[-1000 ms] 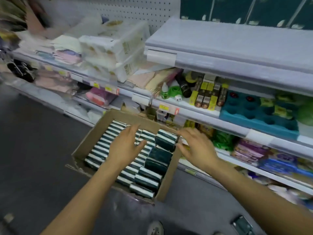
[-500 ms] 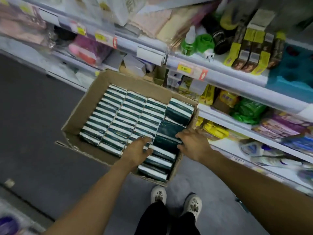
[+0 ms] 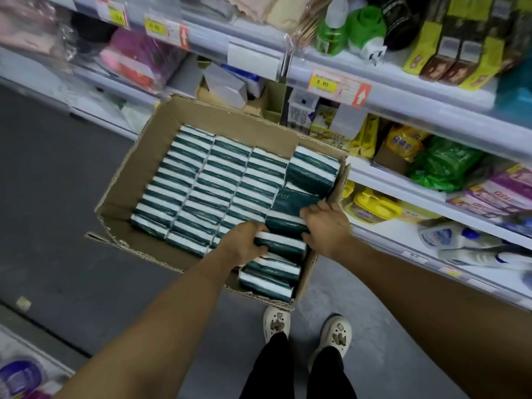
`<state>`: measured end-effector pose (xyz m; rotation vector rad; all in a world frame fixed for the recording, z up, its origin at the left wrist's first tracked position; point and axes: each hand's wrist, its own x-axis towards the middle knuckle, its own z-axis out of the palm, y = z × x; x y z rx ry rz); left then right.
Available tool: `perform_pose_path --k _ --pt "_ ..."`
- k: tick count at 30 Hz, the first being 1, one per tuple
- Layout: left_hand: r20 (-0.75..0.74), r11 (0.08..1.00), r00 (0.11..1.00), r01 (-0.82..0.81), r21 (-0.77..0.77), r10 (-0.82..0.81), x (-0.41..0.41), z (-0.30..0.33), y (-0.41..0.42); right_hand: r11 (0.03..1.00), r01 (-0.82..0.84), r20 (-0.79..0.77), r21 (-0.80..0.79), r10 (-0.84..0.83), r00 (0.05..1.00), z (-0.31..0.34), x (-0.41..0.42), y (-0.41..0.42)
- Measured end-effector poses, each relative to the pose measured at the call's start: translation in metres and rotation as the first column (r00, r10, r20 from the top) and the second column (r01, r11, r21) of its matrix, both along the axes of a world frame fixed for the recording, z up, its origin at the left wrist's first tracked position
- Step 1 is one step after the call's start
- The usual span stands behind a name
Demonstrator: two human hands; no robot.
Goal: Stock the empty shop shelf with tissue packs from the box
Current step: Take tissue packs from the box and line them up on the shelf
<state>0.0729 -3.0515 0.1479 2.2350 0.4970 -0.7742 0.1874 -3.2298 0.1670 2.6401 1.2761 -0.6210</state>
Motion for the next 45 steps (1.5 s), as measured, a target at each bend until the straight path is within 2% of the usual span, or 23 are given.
perform_pose_path --k 2,4,7,9,13,17,20,24,34,41,45 --pt "0.027 0.997 0.997 -0.07 -0.042 0.071 0.001 0.012 0.001 0.983 0.108 -0.065 0.145 -0.1 0.993 0.017 0.004 -0.006" --pt "0.07 0.985 0.985 -0.149 -0.088 0.156 0.004 0.031 -0.001 0.909 0.29 -0.186 0.3 -0.243 0.952 0.041 0.007 -0.015" --pt "0.179 0.957 0.947 -0.24 -0.162 0.267 0.014 0.067 -0.006 0.711 0.529 -0.403 0.464 -0.362 0.841 0.075 0.01 -0.035" --pt "0.26 0.933 0.907 -0.274 -0.232 0.331 0.021 0.096 -0.011 0.563 0.626 -0.493 0.54 -0.392 0.777 0.099 0.013 -0.053" --pt "0.336 0.85 0.83 -0.274 -0.449 0.445 0.041 0.157 -0.036 0.327 0.668 -0.546 0.669 -0.393 0.74 0.157 0.023 -0.091" --pt "0.437 0.814 0.772 -0.172 -0.554 0.461 0.066 0.211 -0.072 0.207 0.657 -0.54 0.725 -0.421 0.729 0.206 0.031 -0.139" --pt "0.526 0.85 0.755 -0.079 -0.52 0.392 0.088 0.242 -0.101 0.158 0.614 -0.507 0.773 -0.427 0.749 0.236 0.03 -0.179" --pt "0.542 0.843 0.756 -0.023 -0.537 0.366 0.113 0.278 -0.156 0.116 0.569 -0.474 0.814 -0.433 0.766 0.264 0.029 -0.242" --pt "0.691 0.85 0.683 0.197 -0.488 0.238 0.171 0.365 -0.347 0.11 0.387 -0.281 0.915 -0.513 0.811 0.344 0.058 -0.436" --pt "0.742 0.827 0.577 0.189 -0.529 0.343 0.219 0.419 -0.445 0.068 0.223 -0.139 0.972 -0.597 0.79 0.404 0.1 -0.545" --pt "0.802 0.879 0.525 0.191 -0.438 0.285 0.243 0.439 -0.486 0.092 0.201 -0.097 0.975 -0.638 0.764 0.424 0.131 -0.59"
